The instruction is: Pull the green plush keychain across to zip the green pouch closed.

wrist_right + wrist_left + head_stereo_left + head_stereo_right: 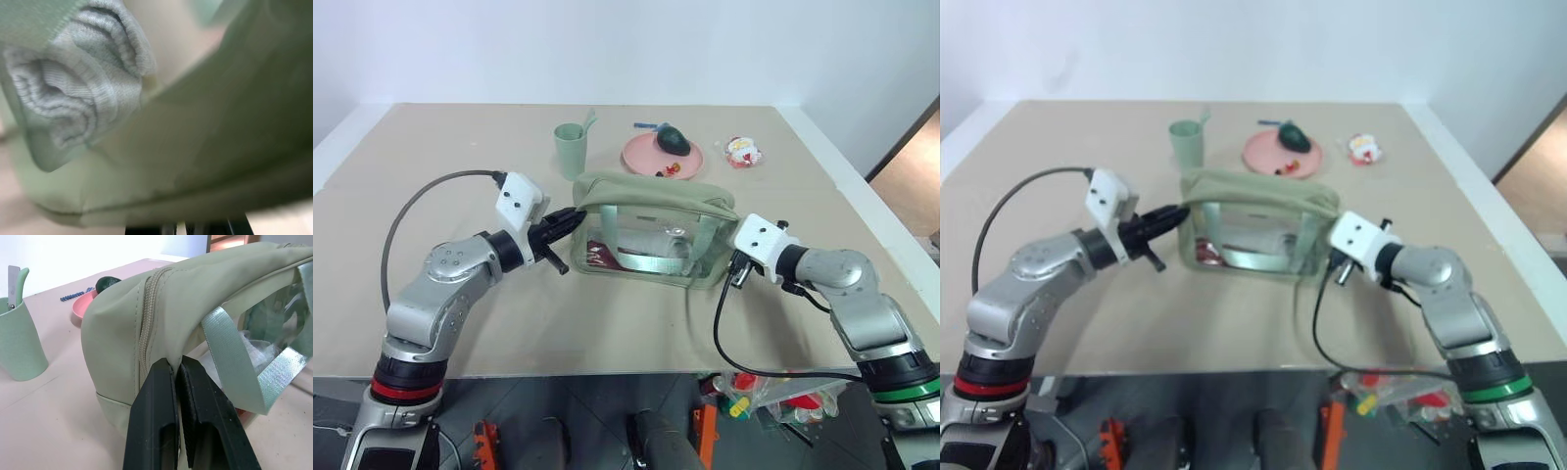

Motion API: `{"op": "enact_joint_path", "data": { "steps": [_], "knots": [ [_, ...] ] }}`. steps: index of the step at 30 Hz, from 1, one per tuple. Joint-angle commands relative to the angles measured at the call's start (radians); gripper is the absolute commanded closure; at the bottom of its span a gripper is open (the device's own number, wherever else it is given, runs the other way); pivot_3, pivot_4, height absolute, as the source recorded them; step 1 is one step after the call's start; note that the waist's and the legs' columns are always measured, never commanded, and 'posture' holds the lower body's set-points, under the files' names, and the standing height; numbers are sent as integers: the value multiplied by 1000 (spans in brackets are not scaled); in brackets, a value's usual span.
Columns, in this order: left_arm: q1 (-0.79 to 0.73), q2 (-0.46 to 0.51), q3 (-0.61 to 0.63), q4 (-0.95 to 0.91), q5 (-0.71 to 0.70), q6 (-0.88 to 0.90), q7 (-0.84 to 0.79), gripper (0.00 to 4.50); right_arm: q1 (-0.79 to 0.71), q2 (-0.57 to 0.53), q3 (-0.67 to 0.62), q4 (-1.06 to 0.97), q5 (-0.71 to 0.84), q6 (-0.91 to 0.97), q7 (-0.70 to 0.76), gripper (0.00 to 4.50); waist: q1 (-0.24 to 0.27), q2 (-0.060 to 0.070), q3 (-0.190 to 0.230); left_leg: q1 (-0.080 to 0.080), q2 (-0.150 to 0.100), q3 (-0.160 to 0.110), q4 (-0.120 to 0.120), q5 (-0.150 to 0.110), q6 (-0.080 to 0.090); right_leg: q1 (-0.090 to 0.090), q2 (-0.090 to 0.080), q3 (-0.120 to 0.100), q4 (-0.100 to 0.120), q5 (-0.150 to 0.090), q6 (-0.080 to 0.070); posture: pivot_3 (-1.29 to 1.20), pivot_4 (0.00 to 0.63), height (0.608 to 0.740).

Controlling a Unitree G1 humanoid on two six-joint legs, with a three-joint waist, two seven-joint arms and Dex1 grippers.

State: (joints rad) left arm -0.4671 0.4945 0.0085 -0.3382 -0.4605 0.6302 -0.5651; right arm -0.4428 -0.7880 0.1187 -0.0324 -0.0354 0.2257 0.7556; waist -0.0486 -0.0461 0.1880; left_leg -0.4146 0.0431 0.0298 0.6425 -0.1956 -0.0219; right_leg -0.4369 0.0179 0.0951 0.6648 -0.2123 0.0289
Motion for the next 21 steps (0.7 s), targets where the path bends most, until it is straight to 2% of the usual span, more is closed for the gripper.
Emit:
{"op": "enact_joint_path", "data": {
  "steps": [1,5,10,14,17,21],
  "knots": [
    [-5,2,13,-24,-27,10,-19,4500,-25,11,-59,39,46,-17,13,4425,0,0,0,0,0,0,0,0,0,0,0,0,0,0,0,0,150,740],
    [13,46,48,-34,-64,27,-71,3106,-43,-1,-208,34,204,72,59,3174,0,0,0,0,0,0,0,0,0,0,0,0,0,1,1,0,150,740],
    [5,118,122,-14,-117,42,-122,1418,-42,-42,-380,-71,419,225,126,1465,0,1,0,-1,0,-1,-1,0,0,-1,0,0,0,2,3,0,150,740],
    [0,156,170,-23,-196,90,-156,103,-33,-42,-486,-158,574,375,102,87,0,1,0,-1,2,-2,-3,0,0,-2,2,-2,0,1,2,0,150,740],
    [31,182,212,-43,-253,132,-171,42,19,-51,-538,-236,662,467,93,33,0,1,0,-1,2,-2,-3,0,0,-2,2,-3,0,1,1,0,150,740],
    [154,206,245,-83,-233,117,-152,42,168,-21,-621,-431,874,654,33,33,0,1,0,-1,2,-2,-4,0,0,-2,1,-2,0,0,1,0,150,740]
  ]
}}
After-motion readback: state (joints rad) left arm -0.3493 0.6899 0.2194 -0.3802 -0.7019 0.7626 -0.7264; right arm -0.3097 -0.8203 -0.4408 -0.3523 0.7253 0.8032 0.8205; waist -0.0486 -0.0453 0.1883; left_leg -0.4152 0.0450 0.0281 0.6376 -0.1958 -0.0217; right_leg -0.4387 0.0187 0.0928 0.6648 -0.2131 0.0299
